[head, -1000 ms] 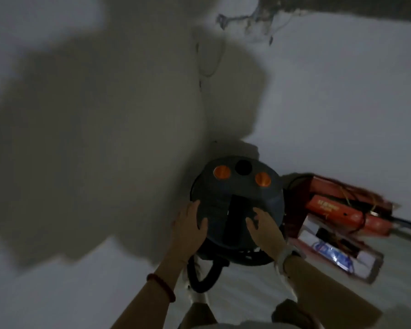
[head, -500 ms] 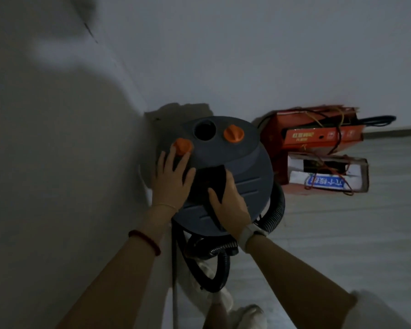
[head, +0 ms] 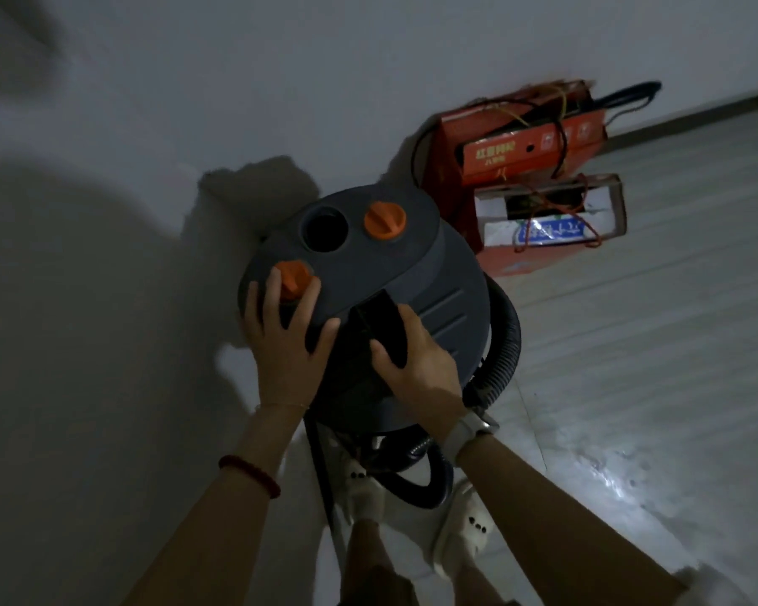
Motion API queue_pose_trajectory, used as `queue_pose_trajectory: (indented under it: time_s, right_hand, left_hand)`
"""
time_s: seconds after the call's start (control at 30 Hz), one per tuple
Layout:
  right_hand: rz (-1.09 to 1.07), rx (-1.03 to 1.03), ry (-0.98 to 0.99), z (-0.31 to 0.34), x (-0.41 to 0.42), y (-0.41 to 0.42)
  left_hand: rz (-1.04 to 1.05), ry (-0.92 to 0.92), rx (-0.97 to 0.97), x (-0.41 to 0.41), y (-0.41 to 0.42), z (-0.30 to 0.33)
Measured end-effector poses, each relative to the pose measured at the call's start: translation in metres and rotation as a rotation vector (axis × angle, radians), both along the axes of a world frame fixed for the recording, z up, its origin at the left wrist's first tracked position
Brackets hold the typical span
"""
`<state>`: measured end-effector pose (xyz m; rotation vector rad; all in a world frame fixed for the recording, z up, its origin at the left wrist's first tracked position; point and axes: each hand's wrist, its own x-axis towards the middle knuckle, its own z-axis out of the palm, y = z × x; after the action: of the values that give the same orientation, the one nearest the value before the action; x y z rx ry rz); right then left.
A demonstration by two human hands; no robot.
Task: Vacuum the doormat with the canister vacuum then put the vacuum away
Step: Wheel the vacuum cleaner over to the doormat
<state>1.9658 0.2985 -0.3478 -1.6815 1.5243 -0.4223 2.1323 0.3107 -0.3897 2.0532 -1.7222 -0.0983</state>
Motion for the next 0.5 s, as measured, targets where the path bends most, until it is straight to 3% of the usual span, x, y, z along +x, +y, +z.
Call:
queue_pose_trajectory:
  time_s: [0.2, 0.5]
  right_hand:
    - [-0.013, -0.029, 0.115, 0.007, -0.077, 0.036]
    - [-0.082, -0.014, 0.138, 0.014, -0.199, 0.106]
  left_hand:
    - [-0.028, 0.045, -0.042, -0.078, 0.049, -0.007]
    - [-0.110, 0.095, 0.017, -0.202, 0.112, 0.003]
